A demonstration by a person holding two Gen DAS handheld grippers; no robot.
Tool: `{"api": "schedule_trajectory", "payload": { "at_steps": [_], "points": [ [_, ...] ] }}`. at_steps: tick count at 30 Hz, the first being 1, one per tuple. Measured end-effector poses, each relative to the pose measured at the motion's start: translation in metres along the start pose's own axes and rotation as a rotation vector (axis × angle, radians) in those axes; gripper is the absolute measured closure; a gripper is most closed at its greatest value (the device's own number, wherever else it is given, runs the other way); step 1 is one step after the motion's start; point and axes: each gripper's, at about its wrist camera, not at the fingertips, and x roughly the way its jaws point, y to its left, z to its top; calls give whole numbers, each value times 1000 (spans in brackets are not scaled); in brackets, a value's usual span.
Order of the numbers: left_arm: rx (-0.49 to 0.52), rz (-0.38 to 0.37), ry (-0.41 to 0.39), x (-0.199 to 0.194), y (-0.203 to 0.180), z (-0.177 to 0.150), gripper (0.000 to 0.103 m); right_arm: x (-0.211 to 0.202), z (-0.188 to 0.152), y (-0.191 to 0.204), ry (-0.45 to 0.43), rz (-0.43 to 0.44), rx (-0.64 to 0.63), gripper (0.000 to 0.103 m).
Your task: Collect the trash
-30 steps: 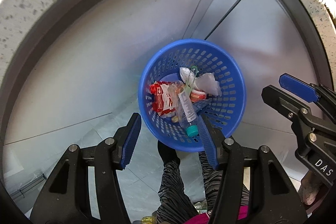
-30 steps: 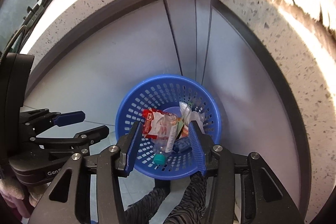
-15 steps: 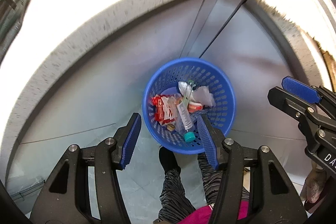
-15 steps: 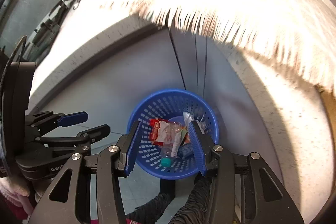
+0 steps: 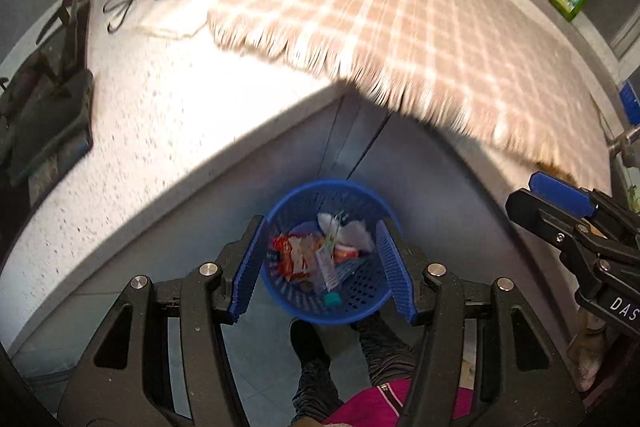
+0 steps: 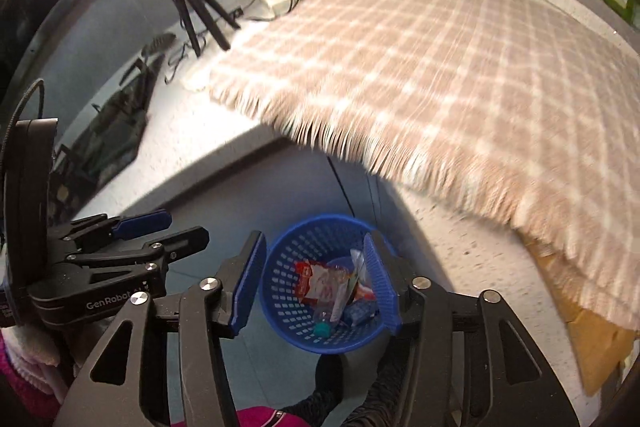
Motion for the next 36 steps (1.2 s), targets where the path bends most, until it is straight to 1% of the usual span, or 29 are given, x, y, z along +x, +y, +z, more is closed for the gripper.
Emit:
{"api": "schedule_trajectory", "payload": {
  "at_steps": [1, 2, 7, 8, 9, 11, 13, 15, 17, 20, 22, 25, 30, 34, 36],
  "points": [
    [-2, -3, -17, -6, -2, 4, 38, -6, 2, -3, -16, 1, 6, 51],
    [-3, -4, -34, -12, -3, 8, 36, -12, 6, -5, -28, 2, 9, 50],
    [21, 2, -111, -37, -20, 25, 34, -38, 19, -15, -94, -9, 24, 50],
    [24, 1, -123, -41, -25, 30, 34, -43, 23, -18, -105, -8, 30, 48],
    [26, -2, -138, -45, -28, 33, 30, -48, 26, -21, -118, -8, 35, 47],
    [30, -12, -166, -55, -34, 39, 26, -58, 33, -26, -145, -9, 43, 41],
    [36, -13, -195, -64, -40, 47, 21, -70, 38, -32, -171, -9, 54, 41],
    [46, -12, -219, -70, -47, 53, 19, -80, 43, -37, -196, -18, 57, 39],
    [57, -10, -241, -75, -54, 61, 18, -88, 48, -41, -219, -28, 58, 32],
    [78, -8, -272, -84, -65, 69, 14, -99, 55, -47, -254, -41, 63, 30],
    [92, -11, -297, -88, -71, 74, 6, -104, 59, -51, -269, -45, 67, 30],
    [102, -20, -326, -95, -80, 81, 4, -111, 64, -58, -285, -45, 82, 29],
    [124, -20, -349, -100, -93, 93, 3, -117, 69, -67, -311, -44, 96, 27],
    [140, -23, -357, -101, -103, 99, 2, -123, 73, -75, -332, -45, 103, 26],
    [144, -27, -358, -102, -107, 101, 2, -125, 74, -78, -340, -46, 106, 24]
  ]
}}
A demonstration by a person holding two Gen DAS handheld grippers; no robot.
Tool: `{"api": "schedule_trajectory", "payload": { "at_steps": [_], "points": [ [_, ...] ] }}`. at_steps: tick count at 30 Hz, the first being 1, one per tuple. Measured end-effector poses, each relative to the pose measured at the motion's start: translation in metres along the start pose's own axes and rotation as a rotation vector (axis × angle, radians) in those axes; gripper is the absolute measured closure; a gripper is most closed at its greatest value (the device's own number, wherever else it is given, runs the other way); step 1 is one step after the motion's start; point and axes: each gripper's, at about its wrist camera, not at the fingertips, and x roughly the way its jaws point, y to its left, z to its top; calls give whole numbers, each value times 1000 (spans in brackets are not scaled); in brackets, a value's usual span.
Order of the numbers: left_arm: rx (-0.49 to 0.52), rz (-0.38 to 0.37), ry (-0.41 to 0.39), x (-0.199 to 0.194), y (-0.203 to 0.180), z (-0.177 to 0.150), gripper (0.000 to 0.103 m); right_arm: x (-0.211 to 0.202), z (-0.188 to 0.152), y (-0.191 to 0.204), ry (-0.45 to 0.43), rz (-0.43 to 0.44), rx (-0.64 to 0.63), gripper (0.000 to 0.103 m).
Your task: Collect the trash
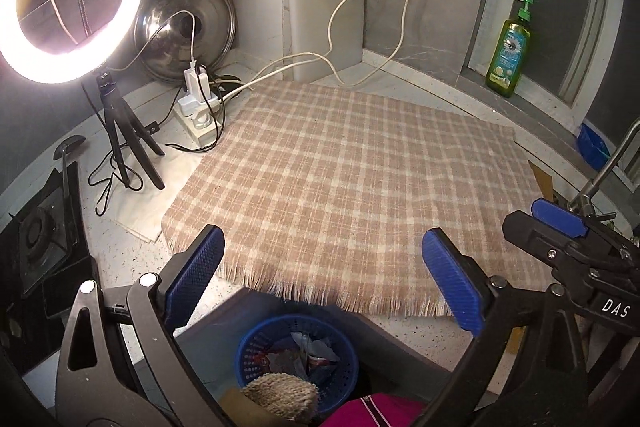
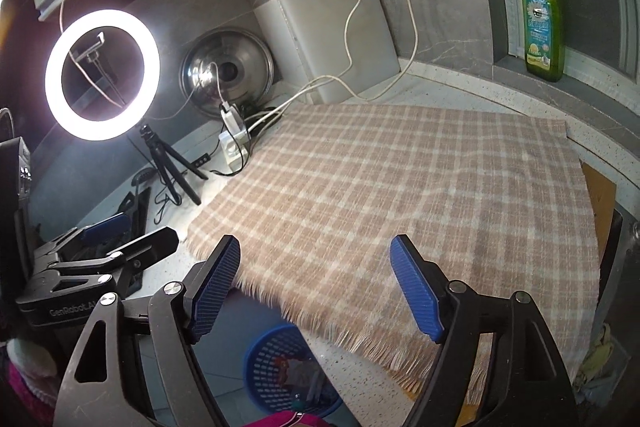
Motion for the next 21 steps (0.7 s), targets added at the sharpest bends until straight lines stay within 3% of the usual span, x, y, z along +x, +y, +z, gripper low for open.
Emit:
{"api": "schedule_trajectory", "payload": {
  "at_steps": [21],
  "points": [
    [1, -13, -4, 3, -19, 7, 2, -2, 5, -12, -13, 7, 29, 24]
  ]
}}
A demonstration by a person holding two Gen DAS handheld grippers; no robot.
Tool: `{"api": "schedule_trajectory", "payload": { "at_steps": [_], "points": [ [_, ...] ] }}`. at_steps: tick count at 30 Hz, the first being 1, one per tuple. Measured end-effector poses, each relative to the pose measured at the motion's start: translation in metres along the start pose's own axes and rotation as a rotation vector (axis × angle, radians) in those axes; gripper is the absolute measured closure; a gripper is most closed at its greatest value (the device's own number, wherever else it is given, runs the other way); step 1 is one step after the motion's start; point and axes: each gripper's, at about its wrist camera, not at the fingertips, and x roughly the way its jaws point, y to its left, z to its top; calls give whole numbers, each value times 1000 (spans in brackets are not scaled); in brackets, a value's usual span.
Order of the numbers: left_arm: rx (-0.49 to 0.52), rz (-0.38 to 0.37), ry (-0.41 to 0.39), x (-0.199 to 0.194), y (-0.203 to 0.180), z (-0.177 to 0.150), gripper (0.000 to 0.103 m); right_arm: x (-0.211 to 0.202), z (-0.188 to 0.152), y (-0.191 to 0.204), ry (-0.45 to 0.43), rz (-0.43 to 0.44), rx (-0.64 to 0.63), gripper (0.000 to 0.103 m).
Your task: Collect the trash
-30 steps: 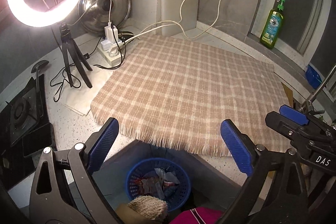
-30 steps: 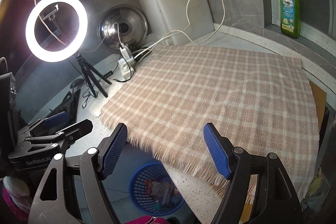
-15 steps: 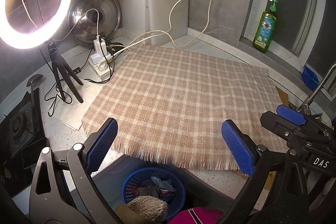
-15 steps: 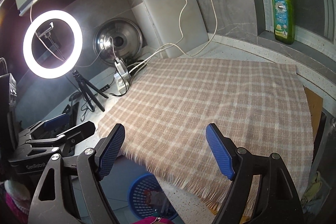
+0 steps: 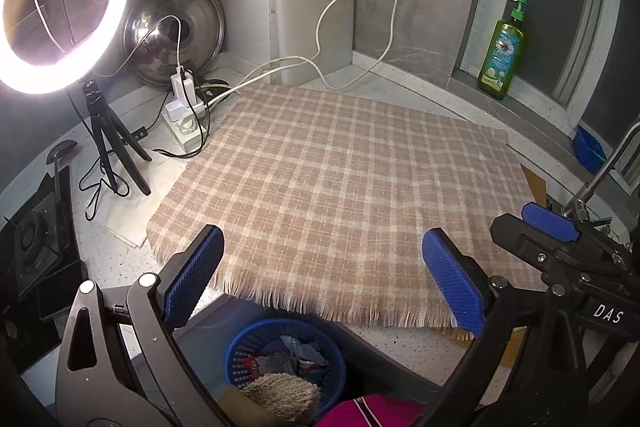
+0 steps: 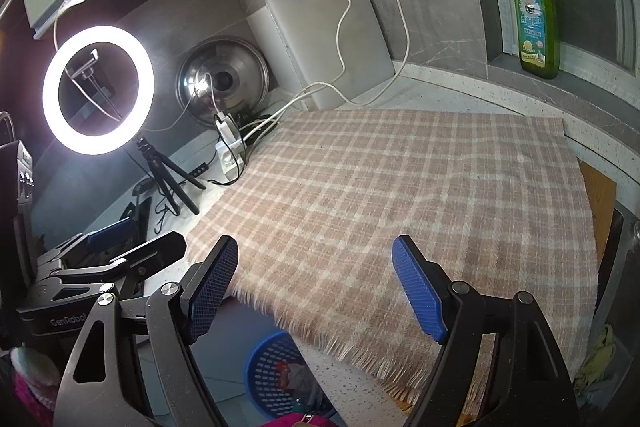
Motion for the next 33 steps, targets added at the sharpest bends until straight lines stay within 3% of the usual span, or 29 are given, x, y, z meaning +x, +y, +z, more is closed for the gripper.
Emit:
{"api": "schedule_trajectory", "payload": {
  "at_steps": [33],
  "points": [
    [0, -10, -2, -1, -7, 1, 2, 0, -4, -5, 6, -22, 48, 24]
  ]
}}
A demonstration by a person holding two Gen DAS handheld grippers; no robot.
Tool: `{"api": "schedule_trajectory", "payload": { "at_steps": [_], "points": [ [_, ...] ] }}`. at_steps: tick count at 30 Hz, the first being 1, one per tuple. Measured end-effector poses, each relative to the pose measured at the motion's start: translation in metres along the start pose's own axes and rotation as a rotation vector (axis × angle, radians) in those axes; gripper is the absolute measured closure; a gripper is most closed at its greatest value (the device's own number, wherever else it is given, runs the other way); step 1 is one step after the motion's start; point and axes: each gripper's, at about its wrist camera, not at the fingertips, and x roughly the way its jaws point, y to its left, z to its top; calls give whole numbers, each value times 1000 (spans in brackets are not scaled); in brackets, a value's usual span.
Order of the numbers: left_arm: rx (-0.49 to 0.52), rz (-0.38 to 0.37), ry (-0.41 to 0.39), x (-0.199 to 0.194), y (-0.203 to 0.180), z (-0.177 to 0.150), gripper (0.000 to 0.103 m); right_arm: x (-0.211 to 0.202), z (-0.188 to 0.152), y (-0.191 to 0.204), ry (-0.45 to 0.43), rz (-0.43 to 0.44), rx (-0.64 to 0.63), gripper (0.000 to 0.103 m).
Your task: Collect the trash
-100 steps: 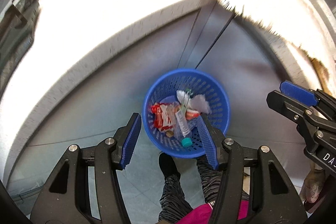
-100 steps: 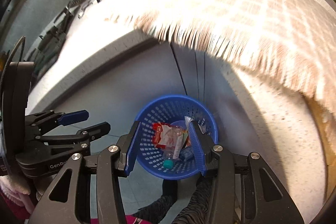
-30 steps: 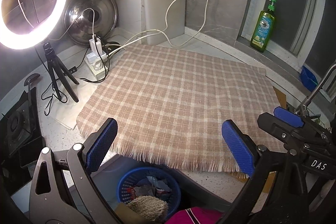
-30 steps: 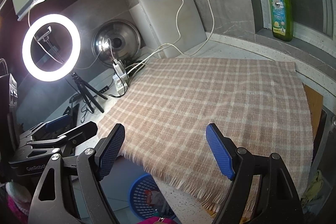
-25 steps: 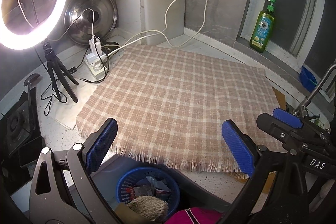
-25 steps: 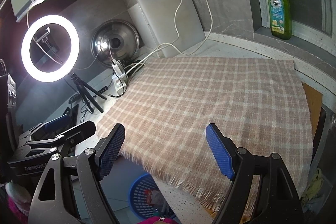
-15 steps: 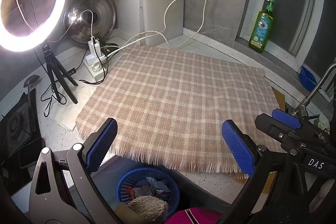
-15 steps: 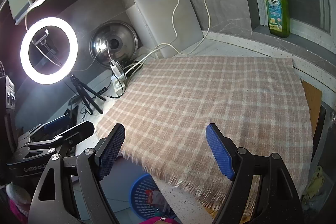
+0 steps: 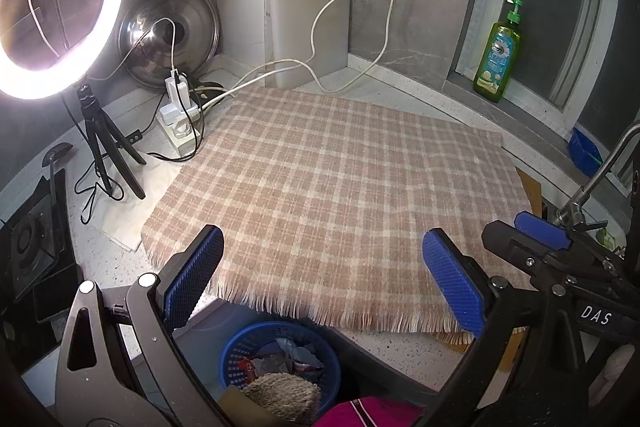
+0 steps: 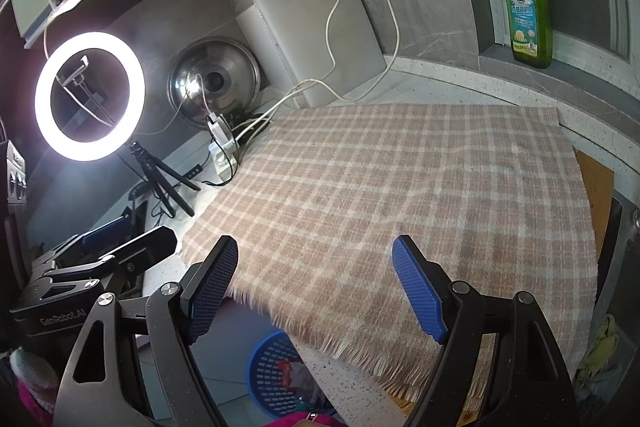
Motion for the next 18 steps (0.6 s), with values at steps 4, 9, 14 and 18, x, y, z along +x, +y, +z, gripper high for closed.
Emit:
{"api": "schedule_trajectory", "payload": {
  "at_steps": [4, 9, 14, 18],
  "points": [
    [0, 0, 0, 0, -1, 0, 2, 1, 0, -3, 3, -2, 8, 24],
    [-1, 2, 0, 2, -2, 2, 2, 3, 2, -6, 5, -4, 12, 24],
    [-3, 8, 1, 2, -5, 3, 2, 5, 3, -8, 11, -4, 15, 24],
    [-5, 7, 3, 2, -6, 3, 2, 7, 4, -10, 15, -2, 21, 24]
  ]
}}
